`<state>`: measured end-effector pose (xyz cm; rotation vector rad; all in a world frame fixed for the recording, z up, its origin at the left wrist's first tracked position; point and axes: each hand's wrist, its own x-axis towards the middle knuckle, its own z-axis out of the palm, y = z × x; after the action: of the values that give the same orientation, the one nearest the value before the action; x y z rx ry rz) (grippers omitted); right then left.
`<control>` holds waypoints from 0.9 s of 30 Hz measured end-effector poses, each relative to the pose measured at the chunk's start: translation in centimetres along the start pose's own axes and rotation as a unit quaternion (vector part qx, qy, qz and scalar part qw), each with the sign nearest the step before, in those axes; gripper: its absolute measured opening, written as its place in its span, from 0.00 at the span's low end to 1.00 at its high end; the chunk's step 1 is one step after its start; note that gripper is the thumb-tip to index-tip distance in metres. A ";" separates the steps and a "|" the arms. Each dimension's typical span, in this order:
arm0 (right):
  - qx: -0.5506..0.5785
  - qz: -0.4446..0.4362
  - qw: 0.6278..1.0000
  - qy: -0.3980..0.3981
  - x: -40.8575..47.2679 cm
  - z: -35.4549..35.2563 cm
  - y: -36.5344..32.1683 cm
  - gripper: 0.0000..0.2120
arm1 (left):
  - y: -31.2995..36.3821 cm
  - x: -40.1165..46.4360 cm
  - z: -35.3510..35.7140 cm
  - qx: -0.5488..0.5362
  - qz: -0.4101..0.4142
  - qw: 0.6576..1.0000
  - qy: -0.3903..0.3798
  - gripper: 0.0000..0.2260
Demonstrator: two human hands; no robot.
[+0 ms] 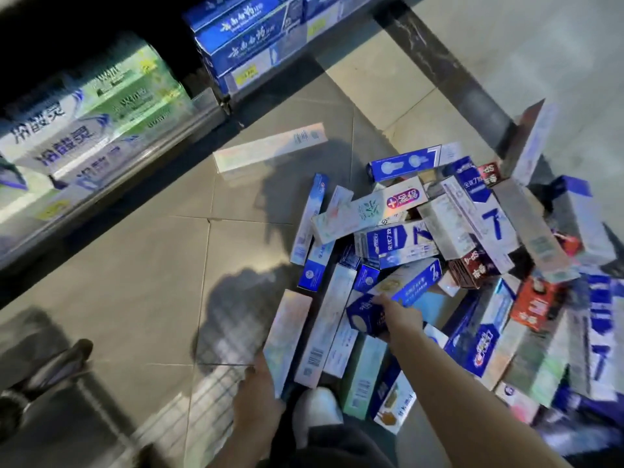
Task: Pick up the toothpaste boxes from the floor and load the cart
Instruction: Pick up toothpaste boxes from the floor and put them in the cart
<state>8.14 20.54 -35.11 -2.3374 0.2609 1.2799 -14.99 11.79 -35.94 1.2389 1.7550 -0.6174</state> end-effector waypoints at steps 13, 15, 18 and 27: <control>-0.200 -0.145 0.968 -0.040 -32.8 -14.2 -6.4 0.21 | 4.3 -26.2 -27.3 -0.160 0.042 0.986 0.014 0.36; -0.234 -0.187 0.953 -0.043 -38.1 -16.5 -8.3 0.23 | 4.6 -31.0 -30.6 -0.176 0.044 0.983 0.017 0.33; -0.281 -0.253 0.924 -0.053 -45.2 -19.0 -10.5 0.27 | 4.1 -37.4 -34.8 -0.188 0.069 0.980 0.022 0.28; -0.374 -0.383 0.843 -0.056 -60.5 -22.1 -13.6 0.24 | -0.7 -50.4 -41.5 -0.284 0.078 0.951 0.098 0.35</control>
<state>-3.50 18.67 29.65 -2.4602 -1.3092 1.1724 -24.94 19.65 28.10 1.0332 1.7973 0.1144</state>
